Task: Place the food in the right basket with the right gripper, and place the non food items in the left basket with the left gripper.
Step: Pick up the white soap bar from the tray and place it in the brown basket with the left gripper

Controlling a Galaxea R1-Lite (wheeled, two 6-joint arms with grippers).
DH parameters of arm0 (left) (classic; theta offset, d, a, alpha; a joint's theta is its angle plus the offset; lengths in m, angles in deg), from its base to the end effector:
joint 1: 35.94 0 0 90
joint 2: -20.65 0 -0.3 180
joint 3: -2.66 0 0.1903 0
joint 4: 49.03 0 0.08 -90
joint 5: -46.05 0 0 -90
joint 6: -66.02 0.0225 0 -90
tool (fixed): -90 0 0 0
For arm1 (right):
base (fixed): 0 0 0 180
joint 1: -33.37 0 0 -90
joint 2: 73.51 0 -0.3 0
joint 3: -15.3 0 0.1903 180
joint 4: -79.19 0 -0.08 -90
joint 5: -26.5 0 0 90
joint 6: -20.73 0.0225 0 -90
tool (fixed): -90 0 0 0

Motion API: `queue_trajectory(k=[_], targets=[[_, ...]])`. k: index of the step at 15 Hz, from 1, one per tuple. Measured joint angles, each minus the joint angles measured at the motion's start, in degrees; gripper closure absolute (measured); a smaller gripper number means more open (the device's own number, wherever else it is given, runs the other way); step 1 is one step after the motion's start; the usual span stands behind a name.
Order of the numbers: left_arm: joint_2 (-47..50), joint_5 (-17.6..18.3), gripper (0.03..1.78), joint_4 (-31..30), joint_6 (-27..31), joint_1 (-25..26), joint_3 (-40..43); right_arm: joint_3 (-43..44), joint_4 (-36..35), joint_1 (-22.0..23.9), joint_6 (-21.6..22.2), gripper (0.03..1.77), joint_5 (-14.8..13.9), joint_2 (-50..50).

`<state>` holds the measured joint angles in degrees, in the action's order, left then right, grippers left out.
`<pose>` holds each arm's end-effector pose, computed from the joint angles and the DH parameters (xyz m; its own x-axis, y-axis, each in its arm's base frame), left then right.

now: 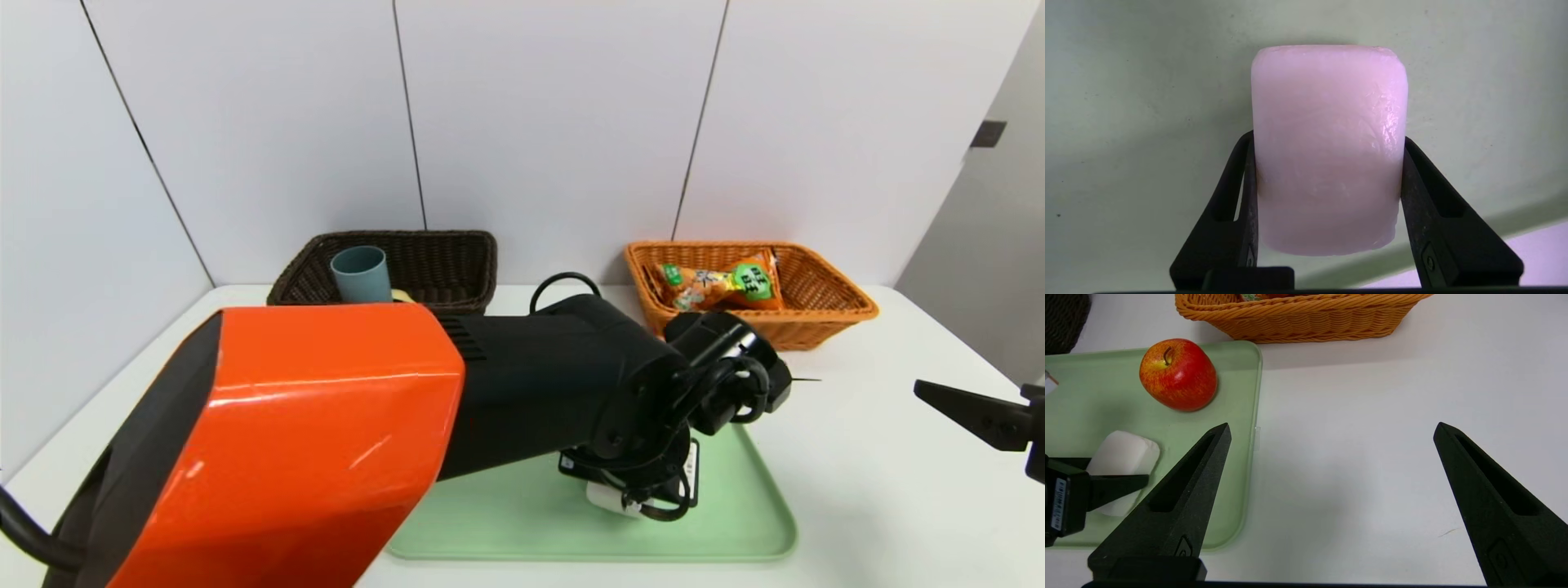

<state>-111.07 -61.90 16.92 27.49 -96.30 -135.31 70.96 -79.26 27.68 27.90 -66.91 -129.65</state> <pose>0.2236 -0.3790 0.1571 0.5052 -0.2648 -0.8214 0.3207 0.9412 -0.1061 0.1177 0.0104 0.2091 0.9267 0.0326 -0.3744 0.0028 0.9956 0.0936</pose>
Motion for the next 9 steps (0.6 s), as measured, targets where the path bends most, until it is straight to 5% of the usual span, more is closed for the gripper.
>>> queue_trajectory(k=[6,9], targets=[[9.2,0.3,0.84,1.4,-0.3,0.7,0.0,0.0,0.0,0.0,0.2,0.09,-0.1,0.0],[15.2,0.2,0.84,1.4,0.7,5.8,0.0,-0.3,0.2,0.0,0.1,0.09,0.1,0.0]])
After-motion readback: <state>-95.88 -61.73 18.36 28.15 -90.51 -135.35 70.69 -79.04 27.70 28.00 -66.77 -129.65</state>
